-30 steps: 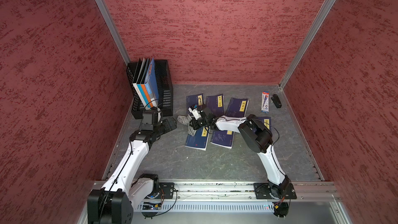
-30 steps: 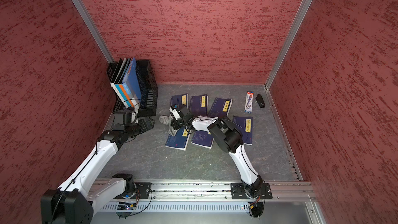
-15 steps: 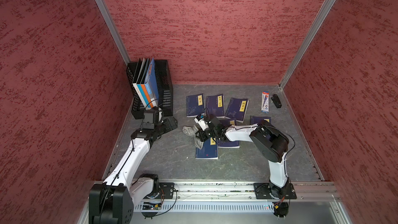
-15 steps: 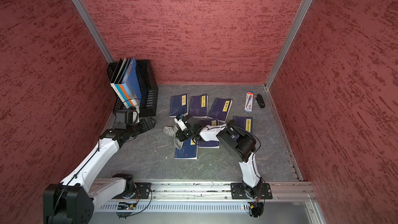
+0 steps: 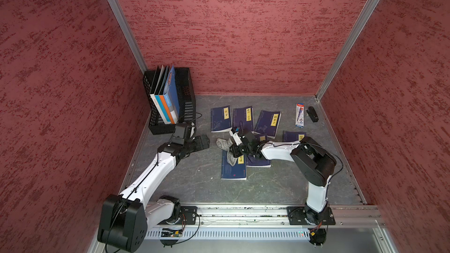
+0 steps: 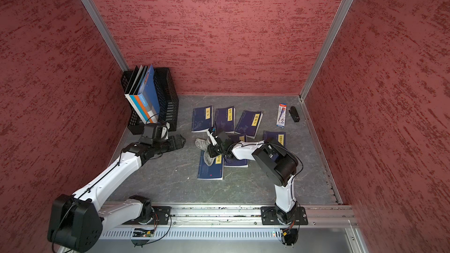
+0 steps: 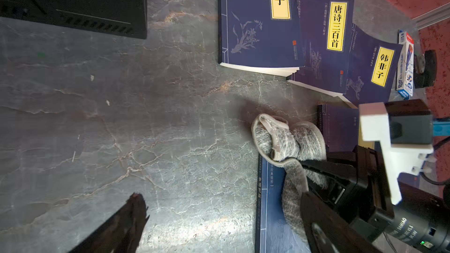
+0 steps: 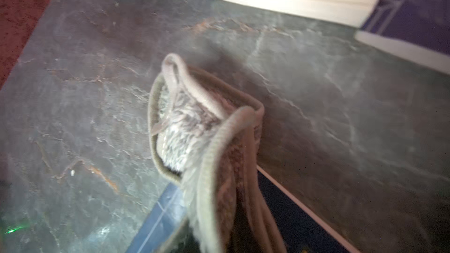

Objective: Wipe the cover of the book
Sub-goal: Wipe the dirt from the cover of the book, then place the cleaning item on the book.

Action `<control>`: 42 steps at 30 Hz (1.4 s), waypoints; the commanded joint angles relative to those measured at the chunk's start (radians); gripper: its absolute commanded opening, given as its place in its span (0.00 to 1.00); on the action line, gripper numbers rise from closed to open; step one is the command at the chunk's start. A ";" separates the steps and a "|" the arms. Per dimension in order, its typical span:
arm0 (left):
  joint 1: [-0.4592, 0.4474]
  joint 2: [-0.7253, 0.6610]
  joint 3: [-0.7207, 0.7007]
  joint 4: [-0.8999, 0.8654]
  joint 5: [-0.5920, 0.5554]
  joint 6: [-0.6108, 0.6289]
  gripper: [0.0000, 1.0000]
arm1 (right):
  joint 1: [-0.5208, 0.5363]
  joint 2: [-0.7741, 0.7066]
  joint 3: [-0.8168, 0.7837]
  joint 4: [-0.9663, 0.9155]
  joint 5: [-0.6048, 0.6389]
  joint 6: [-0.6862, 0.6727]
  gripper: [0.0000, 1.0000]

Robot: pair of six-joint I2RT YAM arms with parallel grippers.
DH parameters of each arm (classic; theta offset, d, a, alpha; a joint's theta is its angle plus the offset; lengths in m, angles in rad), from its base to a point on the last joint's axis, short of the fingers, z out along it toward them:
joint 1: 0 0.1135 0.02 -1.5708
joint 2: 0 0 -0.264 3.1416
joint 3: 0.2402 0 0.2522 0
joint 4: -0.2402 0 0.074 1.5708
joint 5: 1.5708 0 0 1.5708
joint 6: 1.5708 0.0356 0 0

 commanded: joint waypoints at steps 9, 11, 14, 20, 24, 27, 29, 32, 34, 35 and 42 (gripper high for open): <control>-0.052 0.076 0.040 0.043 -0.015 0.013 1.00 | 0.033 -0.209 -0.250 -0.089 -0.012 0.052 0.12; -0.062 0.097 0.048 0.047 -0.017 0.014 1.00 | 0.051 -0.228 -0.273 -0.096 -0.027 0.055 0.12; -0.077 0.120 0.060 0.047 -0.022 0.014 1.00 | 0.079 -0.235 -0.289 -0.103 -0.042 0.065 0.12; -0.106 0.148 0.072 0.049 -0.032 0.008 1.00 | 0.139 -0.251 -0.339 -0.089 -0.092 0.104 0.12; -0.118 0.164 0.074 0.053 -0.035 0.005 1.00 | 0.143 -0.284 -0.378 -0.099 -0.080 0.135 0.12; -0.128 0.175 0.074 0.057 -0.038 0.003 1.00 | 0.142 -0.325 -0.367 -0.124 -0.038 0.146 0.13; -0.132 0.180 0.074 0.058 -0.037 0.003 1.00 | 0.138 -0.355 -0.335 -0.163 0.030 0.152 0.13; -0.137 0.179 0.074 0.055 -0.038 0.003 1.00 | 0.111 -0.399 -0.261 -0.244 0.157 0.146 0.14; -0.139 0.173 0.073 0.053 -0.039 0.003 1.00 | 0.072 -0.418 -0.213 -0.288 0.244 0.138 0.14; -0.140 0.171 0.073 0.053 -0.038 0.003 1.00 | 0.044 -0.427 -0.192 -0.303 0.283 0.136 0.14; -0.175 0.169 0.050 0.067 -0.022 -0.016 1.00 | -0.130 -0.363 -0.084 -0.374 0.490 0.149 0.25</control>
